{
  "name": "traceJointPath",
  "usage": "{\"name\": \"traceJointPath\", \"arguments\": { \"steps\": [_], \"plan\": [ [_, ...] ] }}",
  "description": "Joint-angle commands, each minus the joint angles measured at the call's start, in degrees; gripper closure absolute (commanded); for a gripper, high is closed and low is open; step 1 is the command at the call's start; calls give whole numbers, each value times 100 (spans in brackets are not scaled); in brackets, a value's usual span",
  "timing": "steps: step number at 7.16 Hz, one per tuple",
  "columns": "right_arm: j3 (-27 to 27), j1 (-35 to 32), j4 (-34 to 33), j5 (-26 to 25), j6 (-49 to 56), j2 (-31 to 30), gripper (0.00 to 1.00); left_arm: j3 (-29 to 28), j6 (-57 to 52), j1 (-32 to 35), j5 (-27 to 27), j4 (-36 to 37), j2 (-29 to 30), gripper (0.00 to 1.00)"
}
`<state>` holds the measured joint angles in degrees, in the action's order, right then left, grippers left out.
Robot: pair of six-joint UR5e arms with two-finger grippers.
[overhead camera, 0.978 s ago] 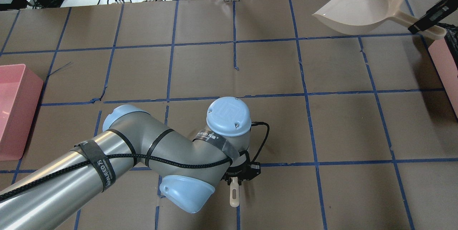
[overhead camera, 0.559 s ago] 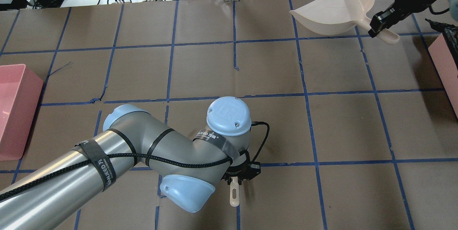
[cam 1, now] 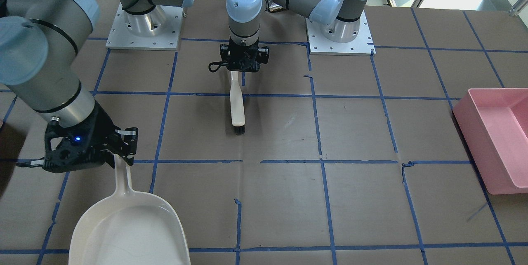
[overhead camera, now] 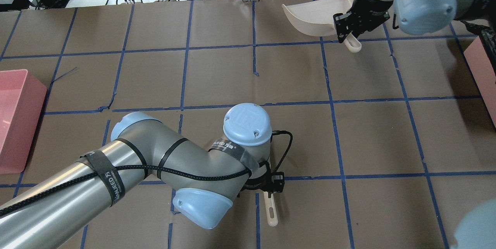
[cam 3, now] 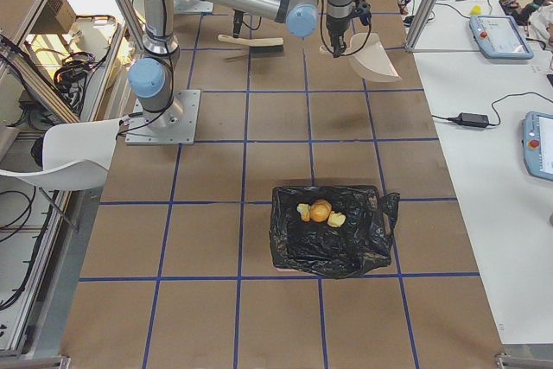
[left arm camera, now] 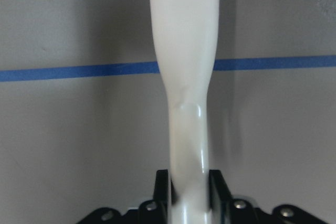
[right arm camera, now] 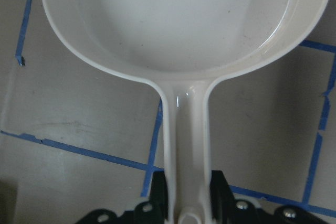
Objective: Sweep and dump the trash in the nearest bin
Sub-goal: 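Set the dustpan down with the right gripper while the left gripper lays down the brush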
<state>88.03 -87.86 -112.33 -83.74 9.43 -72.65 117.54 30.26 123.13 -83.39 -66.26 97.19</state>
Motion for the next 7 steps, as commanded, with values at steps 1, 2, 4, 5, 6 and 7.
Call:
{"name": "traceJointPath", "arguments": {
  "steps": [1, 2, 4, 5, 6, 7],
  "plan": [
    [-146, -450, -114, -150, -668, 312, 100, -56, -12, -69, -2, 16, -25, 0],
    [-154, -582, -157, -151, -879, 357, 100, -108, -12, -87, -2, 17, -60, 0],
    [-154, -994, -385, -160, -1327, 549, 100, -214, -81, -253, -19, -10, -322, 0],
    [-137, -1205, -378, -169, -1347, 681, 100, -214, -508, -472, -28, -114, -506, 0],
    [-119, -1373, -377, -195, -1443, 682, 100, -214, -852, -822, -19, -298, -761, 0],
    [-84, -1548, -386, -195, -1548, 700, 100, -231, -1256, -1156, -19, -465, -937, 0]
  ]
}}
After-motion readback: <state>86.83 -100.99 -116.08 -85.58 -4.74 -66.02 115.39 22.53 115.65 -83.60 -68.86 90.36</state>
